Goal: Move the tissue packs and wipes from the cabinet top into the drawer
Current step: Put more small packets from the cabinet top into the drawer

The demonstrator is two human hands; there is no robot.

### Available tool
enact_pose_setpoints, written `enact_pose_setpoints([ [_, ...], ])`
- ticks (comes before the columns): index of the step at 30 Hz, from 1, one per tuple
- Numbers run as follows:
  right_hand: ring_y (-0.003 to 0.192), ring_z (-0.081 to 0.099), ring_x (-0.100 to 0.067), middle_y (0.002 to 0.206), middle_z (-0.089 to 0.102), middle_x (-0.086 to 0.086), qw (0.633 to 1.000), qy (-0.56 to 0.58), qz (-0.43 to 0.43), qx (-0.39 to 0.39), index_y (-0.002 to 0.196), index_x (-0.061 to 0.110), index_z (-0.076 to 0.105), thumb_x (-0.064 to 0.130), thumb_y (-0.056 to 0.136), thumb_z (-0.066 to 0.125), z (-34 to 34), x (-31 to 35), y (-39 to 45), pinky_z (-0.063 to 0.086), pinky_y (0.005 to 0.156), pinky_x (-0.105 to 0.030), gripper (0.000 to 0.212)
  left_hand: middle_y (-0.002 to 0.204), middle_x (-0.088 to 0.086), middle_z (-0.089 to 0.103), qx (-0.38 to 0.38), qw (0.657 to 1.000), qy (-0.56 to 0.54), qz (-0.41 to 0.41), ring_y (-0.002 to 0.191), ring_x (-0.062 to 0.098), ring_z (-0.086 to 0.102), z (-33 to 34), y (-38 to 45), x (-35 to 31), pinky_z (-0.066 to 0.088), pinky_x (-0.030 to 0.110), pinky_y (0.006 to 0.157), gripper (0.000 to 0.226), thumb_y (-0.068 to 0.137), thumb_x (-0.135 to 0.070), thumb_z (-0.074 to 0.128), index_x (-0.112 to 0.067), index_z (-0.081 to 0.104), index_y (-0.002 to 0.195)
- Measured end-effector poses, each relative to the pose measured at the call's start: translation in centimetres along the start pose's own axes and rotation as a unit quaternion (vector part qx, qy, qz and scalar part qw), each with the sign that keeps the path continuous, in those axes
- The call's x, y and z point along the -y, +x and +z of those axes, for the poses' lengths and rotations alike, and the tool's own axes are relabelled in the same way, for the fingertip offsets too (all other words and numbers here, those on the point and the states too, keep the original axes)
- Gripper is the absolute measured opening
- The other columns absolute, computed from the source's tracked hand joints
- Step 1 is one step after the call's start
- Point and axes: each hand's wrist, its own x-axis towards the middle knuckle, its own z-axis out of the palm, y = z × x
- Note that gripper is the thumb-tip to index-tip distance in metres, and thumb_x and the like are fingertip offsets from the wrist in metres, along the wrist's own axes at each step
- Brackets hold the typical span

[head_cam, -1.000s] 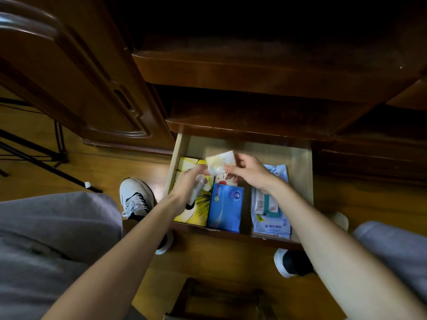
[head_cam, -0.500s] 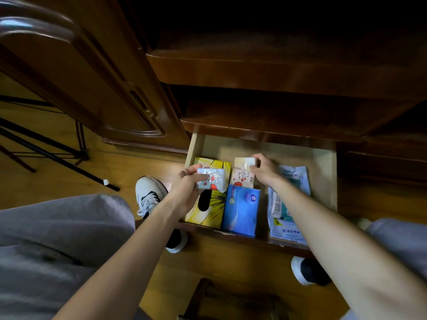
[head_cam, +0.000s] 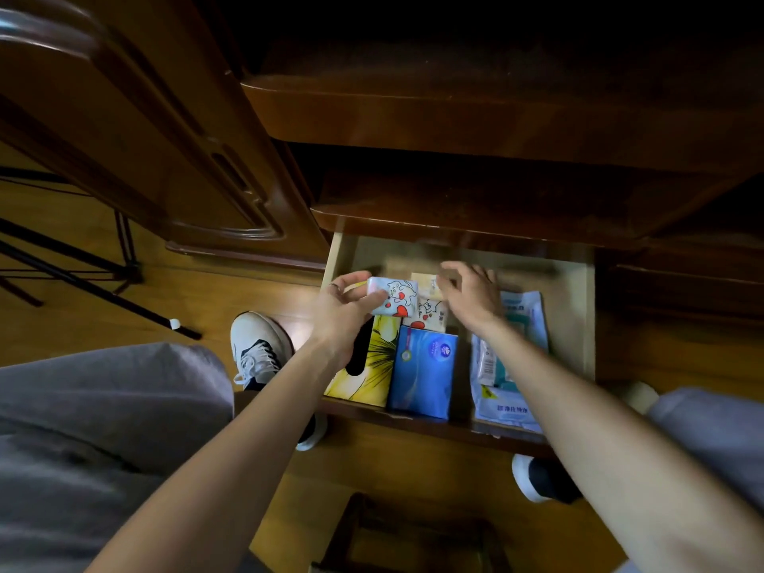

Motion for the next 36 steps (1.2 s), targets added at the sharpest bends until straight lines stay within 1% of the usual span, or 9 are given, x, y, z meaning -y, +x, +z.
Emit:
enact_pose_setpoints([
  [5, 0.092, 0.072, -0.006, 0.097, 0.075, 0.018, 0.941, 0.259, -0.012, 0.219, 0.106, 0.051, 0.063, 0.061, 0.085, 0.067, -2.3, 3.0, -2.2, 0.055, 0.068, -0.020, 0.023, 0.104, 0.011, 0.078, 0.008, 0.999, -0.011, 0.032, 0.094, 0.025, 0.078, 1.0, 0.4, 0.0, 0.061, 0.030, 0.072, 0.045, 0.088, -0.002, 0.077, -0.011, 0.055, 0.126],
  [10, 0.082, 0.071, -0.010, 0.114, 0.069, 0.001, 0.961, 0.267, 0.041, 0.058, 0.129, 0.025, 0.054, 0.030, 0.096, 0.067, -1.7, 2.2, -0.1, 0.058, 0.061, -0.026, 0.036, 0.121, -0.002, 0.068, -0.042, 0.970, 0.184, 0.156, 0.106, 0.008, 0.066, 1.5, 1.0, 0.1, 0.051, 0.013, 0.081, 0.042, 0.097, -0.016, 0.068, -0.017, 0.051, 0.136],
  [13, 0.077, 0.058, 0.001, 0.114, 0.061, 0.006, 0.980, 0.175, 0.093, -0.012, 0.136, 0.025, 0.049, 0.026, 0.098, 0.064, -1.4, 0.8, 1.3, 0.049, 0.060, -0.022, 0.041, 0.129, 0.000, 0.064, -0.081, 0.867, 0.425, 0.245, 0.121, 0.018, 0.057, -0.6, 1.7, 0.4, 0.048, 0.032, 0.101, 0.036, 0.098, -0.019, 0.064, -0.017, 0.057, 0.134],
  [16, 0.092, 0.066, -0.014, 0.118, 0.064, 0.004, 0.993, 0.086, 0.081, 0.006, 0.129, 0.029, 0.055, 0.026, 0.098, 0.062, -0.7, -0.1, 2.1, 0.055, 0.072, -0.032, 0.032, 0.136, 0.011, 0.063, -0.065, 0.733, 0.588, 0.335, 0.137, 0.030, 0.045, -3.2, 1.7, 1.8, 0.036, 0.039, 0.112, 0.038, 0.091, -0.009, 0.067, -0.010, 0.064, 0.128],
  [19, 0.104, 0.069, -0.024, 0.122, 0.068, -0.008, 0.993, 0.008, 0.073, 0.093, 0.134, 0.023, 0.055, 0.026, 0.098, 0.062, -0.1, 0.6, 2.7, 0.058, 0.090, -0.044, 0.036, 0.151, 0.016, 0.049, -0.014, 0.685, 0.635, 0.356, 0.150, 0.035, 0.030, -4.6, 1.8, 3.0, 0.033, 0.048, 0.119, 0.047, 0.088, -0.004, 0.068, -0.005, 0.060, 0.135],
  [24, 0.088, 0.069, -0.019, 0.114, 0.070, -0.012, 0.986, -0.007, 0.066, 0.154, 0.139, 0.014, 0.047, 0.014, 0.093, 0.070, -0.6, 2.9, 3.1, 0.052, 0.057, -0.026, 0.052, 0.167, 0.015, 0.019, -0.061, 0.726, 0.596, 0.338, 0.152, 0.031, 0.024, -5.7, 2.1, 3.2, 0.029, 0.041, 0.119, 0.068, 0.092, -0.008, 0.062, -0.009, 0.034, 0.154],
  [27, 0.095, 0.068, -0.021, 0.120, 0.066, -0.013, 0.984, 0.015, 0.087, 0.158, 0.136, 0.012, 0.047, 0.009, 0.087, 0.075, -1.1, 2.5, 3.0, 0.057, 0.065, -0.030, 0.056, 0.165, 0.007, 0.021, -0.059, 0.780, 0.541, 0.308, 0.138, 0.029, 0.042, -6.2, 1.9, 3.9, 0.045, 0.043, 0.107, 0.074, 0.097, -0.016, 0.054, -0.022, 0.016, 0.161],
  [32, 0.098, 0.066, -0.023, 0.119, 0.064, -0.011, 0.994, 0.074, 0.067, 0.050, 0.118, 0.014, 0.055, 0.025, 0.093, 0.071, 1.0, 4.9, 4.0, 0.058, 0.073, -0.037, 0.032, 0.157, 0.001, 0.035, -0.049, 0.798, 0.510, 0.317, 0.119, 0.031, 0.058, -8.8, 2.8, 4.3, 0.053, 0.044, 0.085, 0.073, 0.103, -0.022, 0.040, -0.039, 0.001, 0.162],
  [36, 0.088, 0.064, -0.019, 0.116, 0.063, -0.008, 0.988, 0.107, 0.070, 0.088, 0.125, 0.014, 0.052, 0.036, 0.095, 0.067, 4.8, 9.6, 5.0, 0.053, 0.069, -0.032, 0.040, 0.163, -0.001, 0.031, -0.039, 0.827, 0.490, 0.273, 0.131, 0.033, 0.051, -10.7, 3.1, 3.9, 0.051, 0.050, 0.093, 0.084, 0.091, -0.018, 0.034, -0.048, -0.005, 0.159],
])
